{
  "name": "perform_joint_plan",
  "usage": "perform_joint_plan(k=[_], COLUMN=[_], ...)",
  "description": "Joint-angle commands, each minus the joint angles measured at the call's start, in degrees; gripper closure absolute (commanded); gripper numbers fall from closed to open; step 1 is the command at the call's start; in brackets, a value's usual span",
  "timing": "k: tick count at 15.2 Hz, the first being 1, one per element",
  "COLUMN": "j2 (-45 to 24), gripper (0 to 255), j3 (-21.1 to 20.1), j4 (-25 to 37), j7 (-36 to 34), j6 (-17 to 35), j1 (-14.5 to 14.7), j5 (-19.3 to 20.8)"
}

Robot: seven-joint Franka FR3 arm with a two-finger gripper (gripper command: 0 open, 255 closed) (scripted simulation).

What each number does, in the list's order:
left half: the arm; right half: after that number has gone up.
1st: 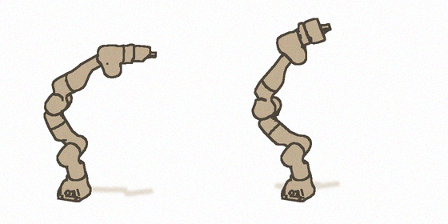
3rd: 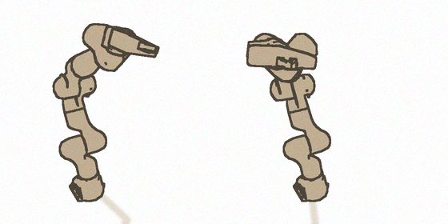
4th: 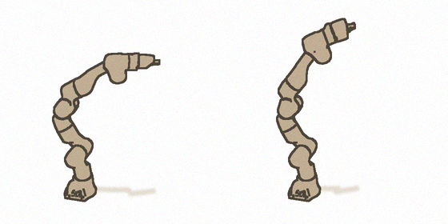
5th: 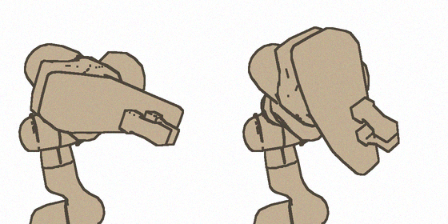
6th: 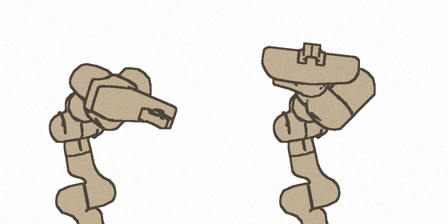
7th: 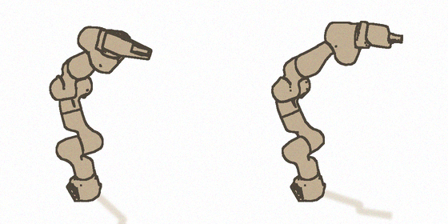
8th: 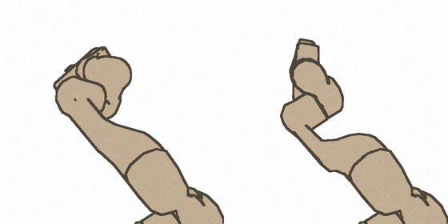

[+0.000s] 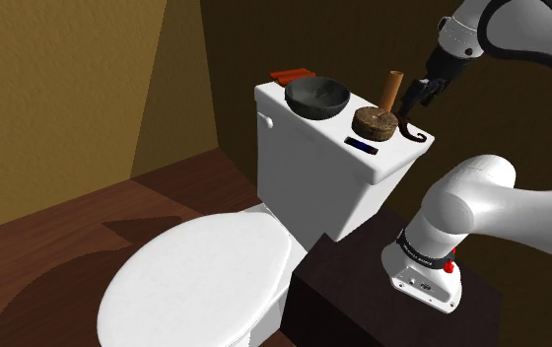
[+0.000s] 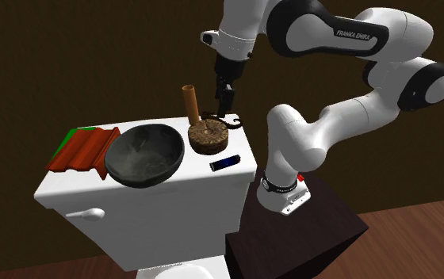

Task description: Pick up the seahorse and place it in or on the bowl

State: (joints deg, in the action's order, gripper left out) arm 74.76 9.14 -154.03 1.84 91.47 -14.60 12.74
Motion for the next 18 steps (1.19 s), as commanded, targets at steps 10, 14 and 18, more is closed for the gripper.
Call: perform_joint_plan(k=[10, 14, 18], j2=[1.09, 0.93, 0.73], gripper=[0, 0, 255], j3=[1.46, 0.87, 0.68], j4=[-7.68, -7.73, -7.43], j7=[0.10, 0.95, 1.09], j6=[7.66, 7.89, 7.78], j1=[-3.78, -4.83, -5.01], j5=[1.15, 0.37, 0.15])
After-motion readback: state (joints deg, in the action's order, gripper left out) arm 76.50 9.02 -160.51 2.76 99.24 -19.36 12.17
